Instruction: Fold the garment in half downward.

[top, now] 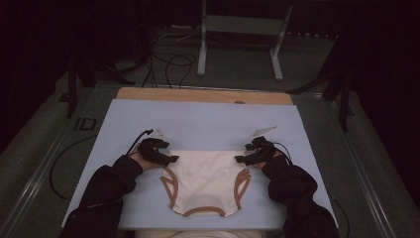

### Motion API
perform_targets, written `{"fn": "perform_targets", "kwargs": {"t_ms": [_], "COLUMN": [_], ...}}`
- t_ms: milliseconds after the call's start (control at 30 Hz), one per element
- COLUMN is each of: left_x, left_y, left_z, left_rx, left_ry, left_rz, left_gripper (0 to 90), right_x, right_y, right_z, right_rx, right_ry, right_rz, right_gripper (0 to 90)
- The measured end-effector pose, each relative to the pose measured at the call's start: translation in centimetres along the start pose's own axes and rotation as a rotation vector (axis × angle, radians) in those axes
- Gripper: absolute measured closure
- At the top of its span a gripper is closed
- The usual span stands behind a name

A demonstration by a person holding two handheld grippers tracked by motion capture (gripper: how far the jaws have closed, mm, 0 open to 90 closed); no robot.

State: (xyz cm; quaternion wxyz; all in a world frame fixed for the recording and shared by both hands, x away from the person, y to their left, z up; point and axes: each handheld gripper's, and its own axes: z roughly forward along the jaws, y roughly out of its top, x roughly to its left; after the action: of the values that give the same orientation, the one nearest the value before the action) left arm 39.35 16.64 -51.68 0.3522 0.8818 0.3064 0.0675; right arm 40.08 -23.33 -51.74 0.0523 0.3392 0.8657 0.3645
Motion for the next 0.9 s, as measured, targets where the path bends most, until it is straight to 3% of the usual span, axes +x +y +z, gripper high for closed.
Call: {"fn": "perform_targets", "kwargs": {"t_ms": [100, 400, 733, 900], "left_x": [0.1, -0.2, -0.3, -0.6], "left_y": [-0.1, -0.1, -0.4, -0.4], "left_z": [0.2, 0.1, -0.3, -0.3], "left_rx": [0.004, 0.008, 0.012, 0.008], "left_ry": [0.003, 0.017, 0.003, -0.011], "left_rz": [0.002, 0.015, -0.014, -0.002], "left_gripper": [32.0, 51.7, 67.5, 82.6], "right_x": [0.0, 0.4, 0.8, 1.1], "right_y": [-0.1, -0.1, 0.0, 0.2], "right_z": [0.2, 0.0, -0.2, -0.2], "right_rx": [0.004, 0.017, 0.054, 0.069], "right_ry": [0.000, -0.005, -0.004, 0.006], "right_rz": [0.002, -0.035, -0.075, -0.086], "right_gripper": [25.8, 50.8, 75.2, 84.9]}}
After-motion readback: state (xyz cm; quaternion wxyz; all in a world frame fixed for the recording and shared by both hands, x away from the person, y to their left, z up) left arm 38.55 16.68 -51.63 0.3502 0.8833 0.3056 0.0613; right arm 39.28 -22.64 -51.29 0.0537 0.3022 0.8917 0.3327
